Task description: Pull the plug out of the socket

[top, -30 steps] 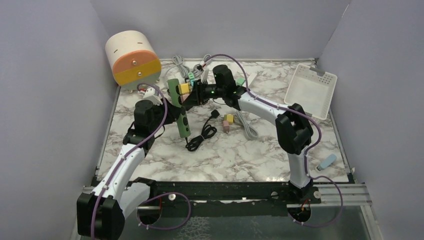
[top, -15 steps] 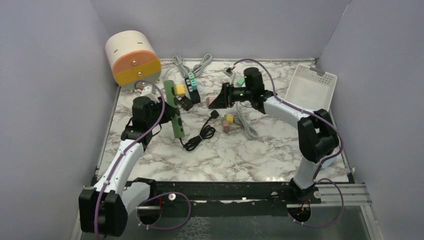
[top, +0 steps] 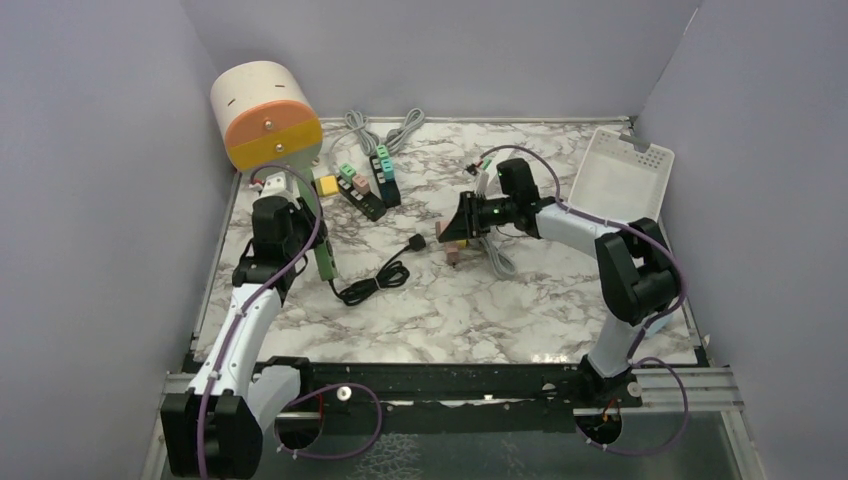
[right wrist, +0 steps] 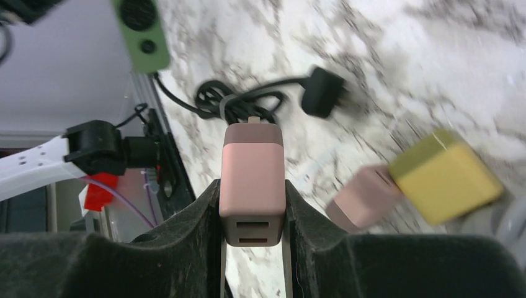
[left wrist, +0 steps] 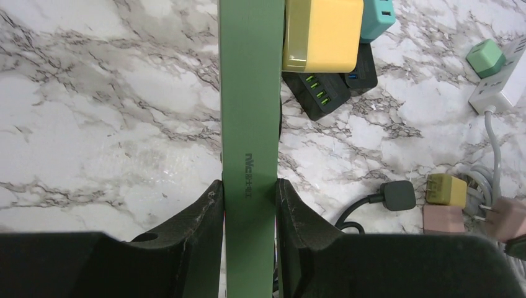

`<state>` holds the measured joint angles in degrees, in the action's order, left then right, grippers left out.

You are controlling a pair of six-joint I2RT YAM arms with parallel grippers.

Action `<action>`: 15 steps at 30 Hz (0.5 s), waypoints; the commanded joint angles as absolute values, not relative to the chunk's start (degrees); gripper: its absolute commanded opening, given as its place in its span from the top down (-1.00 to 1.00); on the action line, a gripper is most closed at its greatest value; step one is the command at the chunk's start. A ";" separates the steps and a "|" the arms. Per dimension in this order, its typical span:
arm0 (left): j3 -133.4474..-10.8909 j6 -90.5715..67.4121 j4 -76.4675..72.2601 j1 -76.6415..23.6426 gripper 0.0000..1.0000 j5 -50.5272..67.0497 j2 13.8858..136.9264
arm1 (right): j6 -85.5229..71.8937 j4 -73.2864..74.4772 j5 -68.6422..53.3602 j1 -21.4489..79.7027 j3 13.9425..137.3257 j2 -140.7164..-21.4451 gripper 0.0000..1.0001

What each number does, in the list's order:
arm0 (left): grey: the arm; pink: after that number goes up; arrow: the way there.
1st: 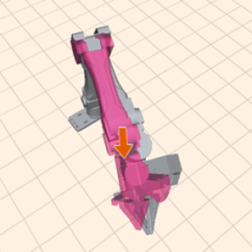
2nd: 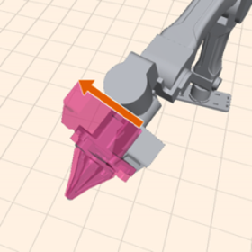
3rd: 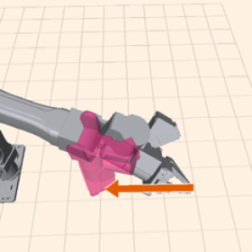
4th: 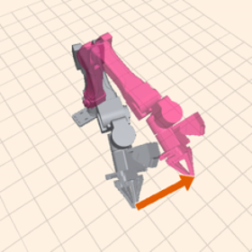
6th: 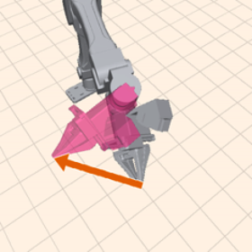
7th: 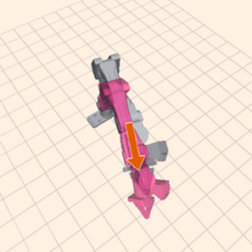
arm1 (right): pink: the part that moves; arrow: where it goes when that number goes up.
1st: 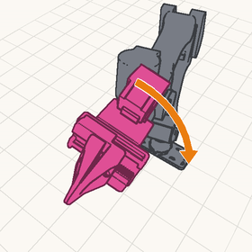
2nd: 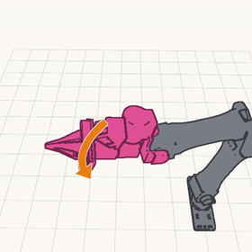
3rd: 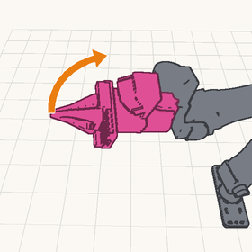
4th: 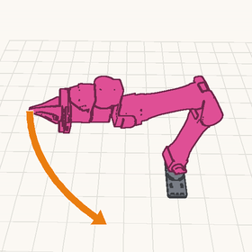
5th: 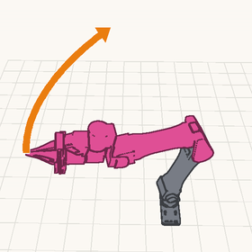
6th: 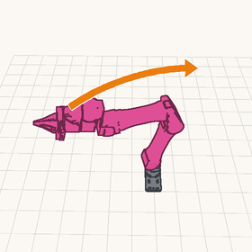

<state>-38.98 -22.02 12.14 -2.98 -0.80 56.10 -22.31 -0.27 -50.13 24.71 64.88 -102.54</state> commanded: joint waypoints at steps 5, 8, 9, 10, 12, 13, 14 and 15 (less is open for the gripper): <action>-43.55 -12.37 10.43 2.20 1.00 4.31 52.22 | -17.60 4.24 -40.55 24.43 60.18 -103.25 0.36; -44.07 -11.66 12.04 2.73 1.00 0.89 52.08 | -16.52 5.91 -38.30 24.43 60.78 -102.84 0.19; -43.97 -11.61 12.07 2.93 1.00 1.23 51.89 | -16.15 6.40 -37.49 24.43 61.00 -102.69 0.12; -43.58 -11.60 11.43 2.98 1.00 2.57 51.35 | -15.73 7.08 -36.82 24.43 61.33 -102.66 0.05; -42.53 -11.60 8.82 2.99 1.00 8.78 50.24 | -14.71 8.53 -35.88 24.43 62.36 -102.69 -0.04; -41.86 -11.77 7.19 2.99 1.00 12.32 49.56 | -14.21 9.25 -35.49 24.43 63.06 -102.73 -0.05; -41.17 -12.17 5.70 2.99 1.00 15.44 49.06 | -13.97 9.71 -35.05 24.39 63.84 -102.62 -0.06; -40.74 -12.29 4.45 2.99 1.00 18.23 48.80 | -13.89 10.03 -34.82 24.43 64.55 -102.39 -0.07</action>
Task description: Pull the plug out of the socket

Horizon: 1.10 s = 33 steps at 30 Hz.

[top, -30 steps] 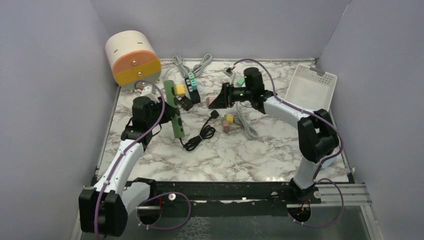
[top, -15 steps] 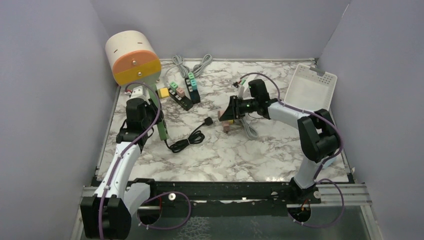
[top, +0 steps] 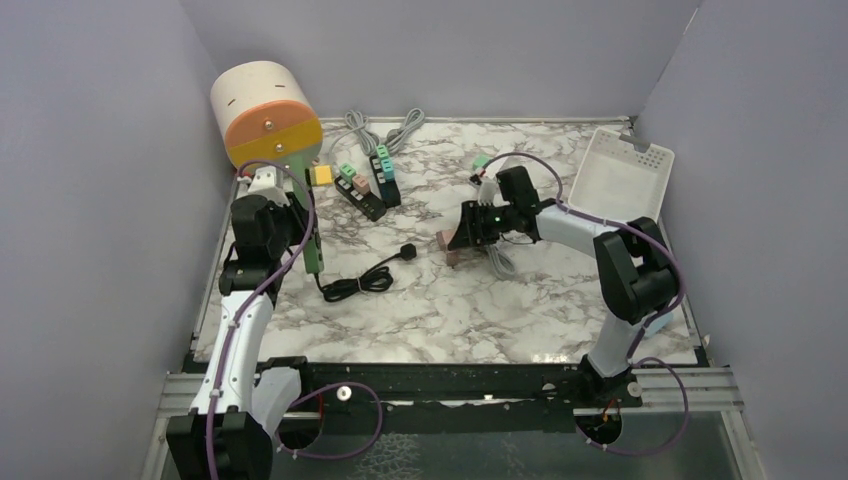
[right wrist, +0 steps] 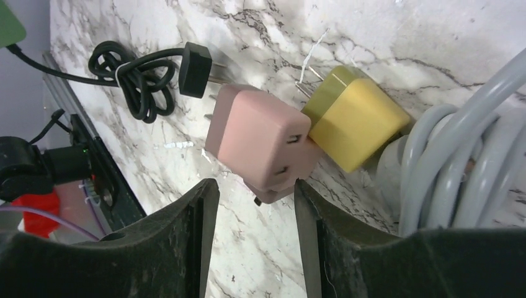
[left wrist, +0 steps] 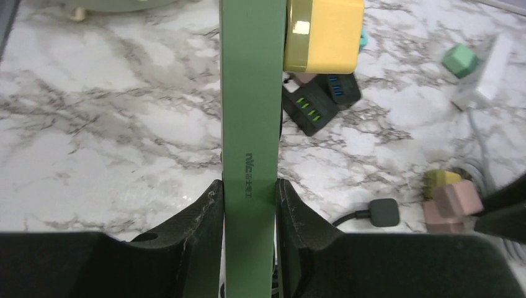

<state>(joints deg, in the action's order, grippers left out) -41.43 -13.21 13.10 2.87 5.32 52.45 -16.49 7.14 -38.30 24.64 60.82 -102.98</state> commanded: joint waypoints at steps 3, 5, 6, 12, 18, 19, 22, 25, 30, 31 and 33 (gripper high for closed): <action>-39.77 -12.51 1.93 2.63 1.00 25.24 48.63 | -14.66 9.65 -33.74 24.56 67.03 -100.81 -0.25; -39.08 -13.05 0.51 2.00 1.00 28.15 48.46 | -15.42 8.70 -33.68 24.84 69.62 -99.30 -0.36; -38.89 -13.09 0.13 1.59 1.00 28.85 48.43 | -15.97 7.79 -33.91 24.99 70.53 -98.58 -0.41; -38.59 -12.96 -1.41 -0.75 1.00 34.10 48.80 | -24.14 -8.30 -38.48 25.74 73.01 -96.08 -0.50; -38.53 -12.96 -2.06 -2.21 1.00 35.42 48.61 | -30.06 -12.70 -39.67 30.38 82.22 -103.61 -0.61; -38.54 -12.93 -2.09 -2.21 1.00 35.42 48.62 | -30.93 -13.64 -39.64 31.34 83.23 -104.81 -0.61; -38.57 -12.83 -2.02 -2.28 1.00 35.42 48.67 | -33.96 -17.04 -40.06 33.98 84.75 -107.28 -0.61; -38.69 -12.83 -2.10 -2.33 1.00 35.67 48.62 | -35.67 -18.76 -40.24 36.28 86.27 -109.28 -0.60; -38.38 -12.91 -2.59 -2.34 1.00 36.45 48.64 | -36.51 -19.27 -40.28 38.37 88.67 -111.82 -0.48; -38.22 -12.92 -2.58 -2.37 1.00 36.55 48.62 | -36.82 -19.94 -40.37 38.46 88.68 -111.95 -0.39; -38.11 -12.52 -2.38 -2.39 1.00 36.32 48.57 | -37.07 -20.59 -40.24 38.48 88.81 -112.05 -0.14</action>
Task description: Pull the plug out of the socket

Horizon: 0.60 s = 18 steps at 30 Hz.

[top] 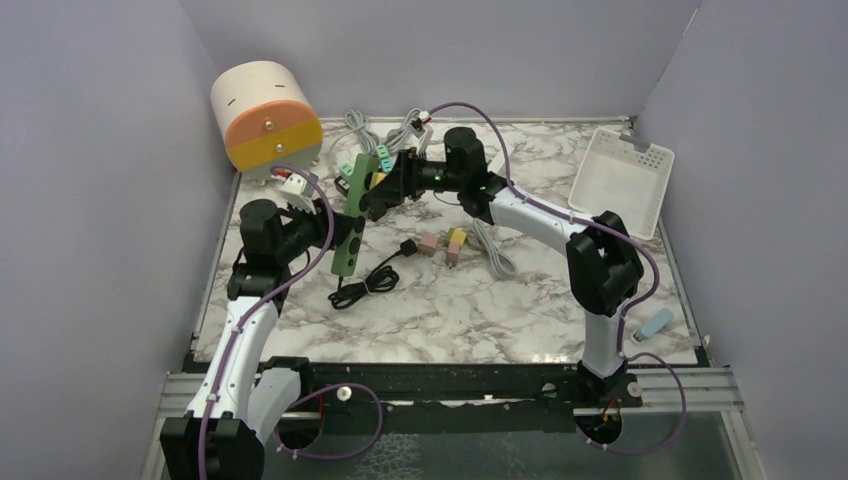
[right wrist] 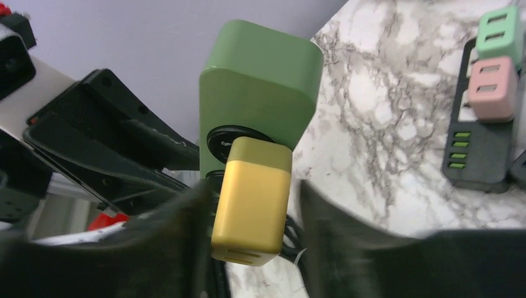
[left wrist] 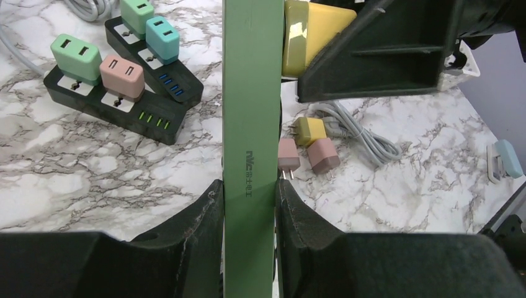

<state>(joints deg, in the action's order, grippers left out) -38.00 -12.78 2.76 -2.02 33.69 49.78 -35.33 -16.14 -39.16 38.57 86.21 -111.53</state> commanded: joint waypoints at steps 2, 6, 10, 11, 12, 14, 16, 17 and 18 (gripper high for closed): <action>-37.96 -11.74 -1.67 -2.37 1.00 34.77 48.30 | -37.01 -20.65 -40.01 38.50 88.75 -111.93 0.54; -40.16 -9.83 5.36 -2.29 1.00 16.21 49.81 | -35.04 -19.04 -39.20 38.48 86.43 -109.90 0.99; -42.79 -12.12 13.48 1.22 1.00 -6.88 53.46 | -30.09 -15.13 -39.56 37.77 81.22 -106.20 0.99; -43.03 -13.67 14.79 3.16 1.00 -9.58 54.04 | -28.98 -14.14 -39.97 37.26 79.72 -105.13 0.99; -43.06 -15.18 15.87 5.13 1.00 -11.29 54.66 | -28.23 -13.39 -40.60 36.44 77.86 -104.11 0.98; -42.71 -17.75 16.74 8.21 1.00 -12.32 55.48 | -27.36 -13.02 -41.92 34.44 73.49 -101.51 0.98; -42.23 -19.81 17.27 10.76 1.00 -12.95 56.34 | -26.63 -12.65 -42.20 32.48 69.26 -98.71 0.98; -42.36 -20.79 17.95 11.79 1.00 -13.79 56.93 | -26.30 -12.49 -42.39 31.51 67.30 -97.56 0.99; -42.36 -21.46 18.37 12.64 1.00 -14.47 57.37 | -26.11 -12.20 -42.63 30.75 65.73 -96.38 0.99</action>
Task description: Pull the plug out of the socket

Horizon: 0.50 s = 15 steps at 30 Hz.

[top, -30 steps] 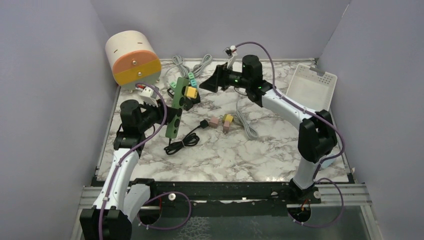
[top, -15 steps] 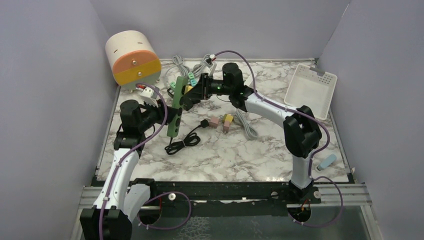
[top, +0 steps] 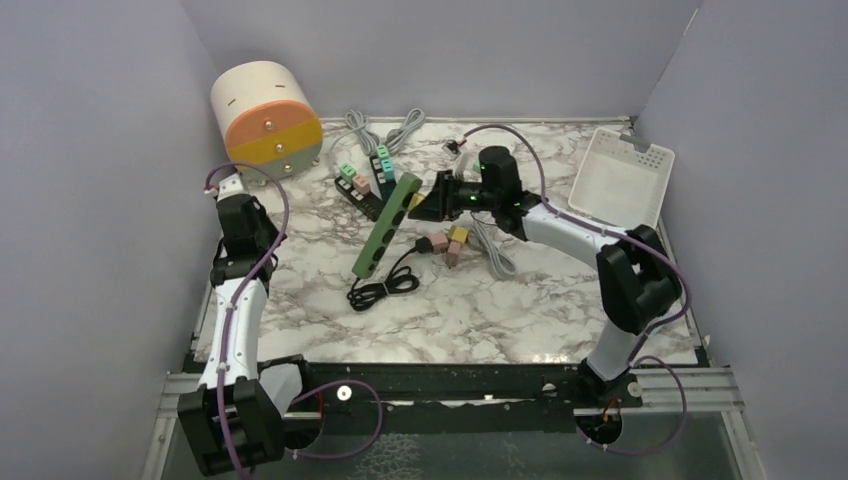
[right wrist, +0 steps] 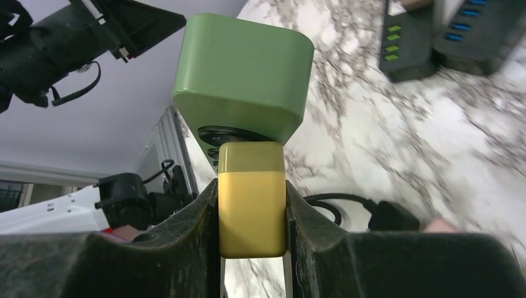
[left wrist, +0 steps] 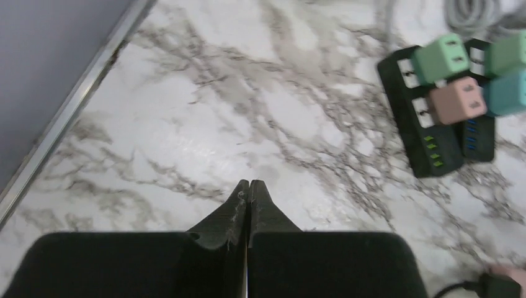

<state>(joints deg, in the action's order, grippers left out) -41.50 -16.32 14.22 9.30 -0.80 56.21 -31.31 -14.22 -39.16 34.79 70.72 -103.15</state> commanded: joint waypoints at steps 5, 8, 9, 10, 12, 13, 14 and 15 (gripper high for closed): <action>-40.94 -21.09 12.96 13.44 1.00 -4.31 55.45 | -24.33 -10.18 -44.65 29.71 62.59 -95.24 0.99; -37.76 -20.38 1.02 13.10 1.00 21.67 53.21 | -26.49 -11.85 -46.30 29.70 63.76 -97.76 0.99; -36.70 -21.59 -4.20 12.33 0.90 32.63 53.10 | -27.35 -12.65 -46.69 29.78 64.38 -98.65 0.99; -35.48 -24.50 -9.79 10.74 0.57 40.71 53.09 | -28.01 -13.32 -46.98 29.84 65.08 -99.50 0.98; -35.06 -23.82 -12.88 6.12 -0.33 47.06 53.28 | -28.93 -13.79 -47.57 29.96 67.57 -101.13 0.99; -36.68 -20.30 -9.60 3.76 -0.87 46.82 53.57 | -29.26 -13.94 -47.97 29.97 68.50 -101.71 0.98; -37.90 -16.91 -5.88 0.48 -0.97 45.99 54.06 | -29.60 -14.16 -48.27 30.09 69.40 -102.05 0.98; -38.85 -14.33 -2.98 -1.82 -0.98 45.28 54.80 | -29.80 -14.29 -48.49 30.23 70.20 -102.38 0.99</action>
<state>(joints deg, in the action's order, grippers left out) -35.79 -21.91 -2.15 6.55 29.47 54.13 -29.43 -11.99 -44.82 29.67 66.06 -100.86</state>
